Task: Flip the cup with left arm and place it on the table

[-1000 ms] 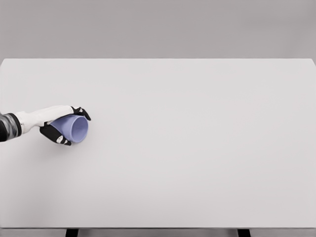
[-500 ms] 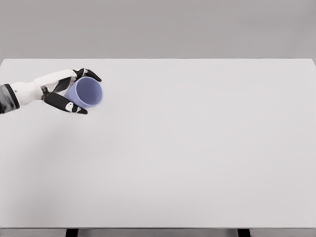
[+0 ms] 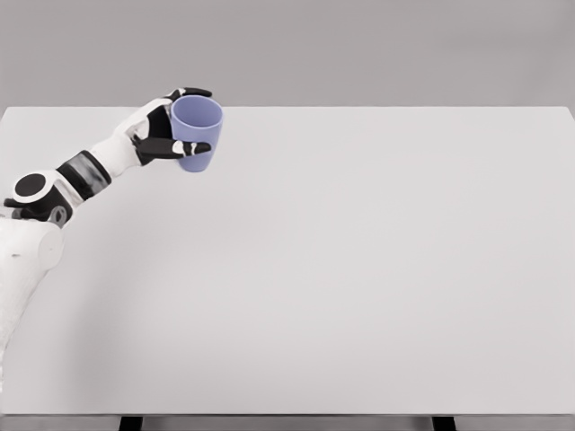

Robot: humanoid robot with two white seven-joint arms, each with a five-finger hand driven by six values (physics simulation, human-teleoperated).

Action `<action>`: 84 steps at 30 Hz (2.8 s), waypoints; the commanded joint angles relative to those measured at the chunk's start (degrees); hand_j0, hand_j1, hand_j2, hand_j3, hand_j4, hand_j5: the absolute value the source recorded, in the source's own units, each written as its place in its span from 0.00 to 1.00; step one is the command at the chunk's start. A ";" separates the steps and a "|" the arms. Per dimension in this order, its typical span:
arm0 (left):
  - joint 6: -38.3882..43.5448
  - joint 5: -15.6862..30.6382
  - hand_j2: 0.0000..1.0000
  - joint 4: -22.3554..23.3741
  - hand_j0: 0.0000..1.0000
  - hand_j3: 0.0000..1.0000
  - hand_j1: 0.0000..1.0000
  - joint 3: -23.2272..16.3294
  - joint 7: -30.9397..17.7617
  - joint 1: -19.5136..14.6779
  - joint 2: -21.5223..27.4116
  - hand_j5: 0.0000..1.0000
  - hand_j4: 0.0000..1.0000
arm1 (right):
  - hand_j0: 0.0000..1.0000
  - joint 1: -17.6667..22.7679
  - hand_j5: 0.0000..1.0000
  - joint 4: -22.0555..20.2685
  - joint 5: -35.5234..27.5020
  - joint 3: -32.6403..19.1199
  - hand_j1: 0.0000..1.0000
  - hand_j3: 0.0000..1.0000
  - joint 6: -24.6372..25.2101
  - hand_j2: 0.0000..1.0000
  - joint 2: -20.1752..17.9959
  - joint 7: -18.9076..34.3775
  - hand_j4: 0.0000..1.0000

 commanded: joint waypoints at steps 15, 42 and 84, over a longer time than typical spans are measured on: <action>-3.22 -3.03 0.52 0.36 0.52 0.52 0.52 1.65 0.59 4.83 -5.51 0.52 0.52 | 1.00 0.00 1.00 0.00 -0.03 0.00 1.00 1.00 0.00 1.00 0.00 0.01 1.00; -3.13 -4.78 1.00 0.36 1.00 1.00 1.00 2.79 0.59 5.89 -6.65 1.00 1.00 | 1.00 0.00 1.00 0.00 -0.03 0.00 1.00 1.00 0.00 1.00 0.00 0.01 1.00; -3.13 -10.23 1.00 0.10 1.00 1.00 1.00 7.10 0.59 4.92 -0.94 1.00 1.00 | 1.00 0.00 1.00 0.00 -0.03 0.00 1.00 1.00 0.00 1.00 0.00 0.01 1.00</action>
